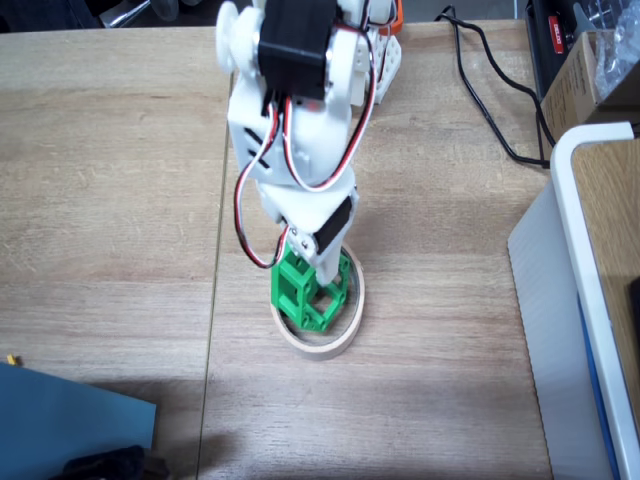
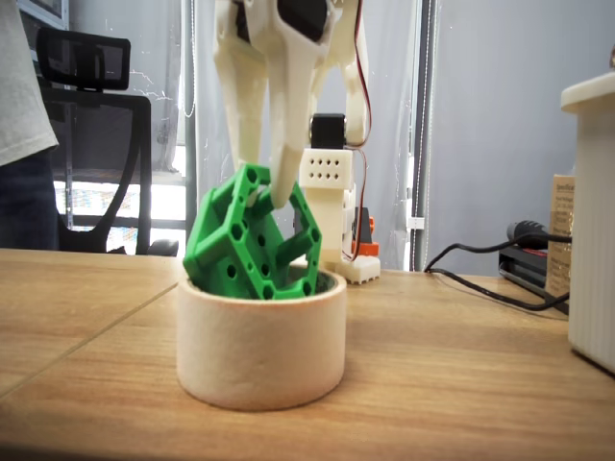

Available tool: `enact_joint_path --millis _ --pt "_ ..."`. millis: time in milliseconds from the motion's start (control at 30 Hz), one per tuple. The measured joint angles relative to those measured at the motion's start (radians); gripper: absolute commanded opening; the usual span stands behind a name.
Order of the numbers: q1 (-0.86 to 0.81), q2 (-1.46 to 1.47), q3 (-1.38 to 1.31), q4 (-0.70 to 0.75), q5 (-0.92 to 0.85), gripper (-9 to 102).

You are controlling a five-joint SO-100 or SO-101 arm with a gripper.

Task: Grasp a component and put it in the bin.

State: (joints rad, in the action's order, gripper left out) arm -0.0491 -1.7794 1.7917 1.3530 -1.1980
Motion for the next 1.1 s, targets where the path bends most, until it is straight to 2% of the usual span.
enact_joint_path --millis 200,433,767,1100 --pt "0.003 0.000 0.000 0.000 0.000 15" --pt "0.112 0.000 0.000 -0.002 0.000 16" --pt "0.106 -0.002 0.000 0.000 0.000 16" --pt "0.107 -0.238 0.000 0.000 0.000 16"
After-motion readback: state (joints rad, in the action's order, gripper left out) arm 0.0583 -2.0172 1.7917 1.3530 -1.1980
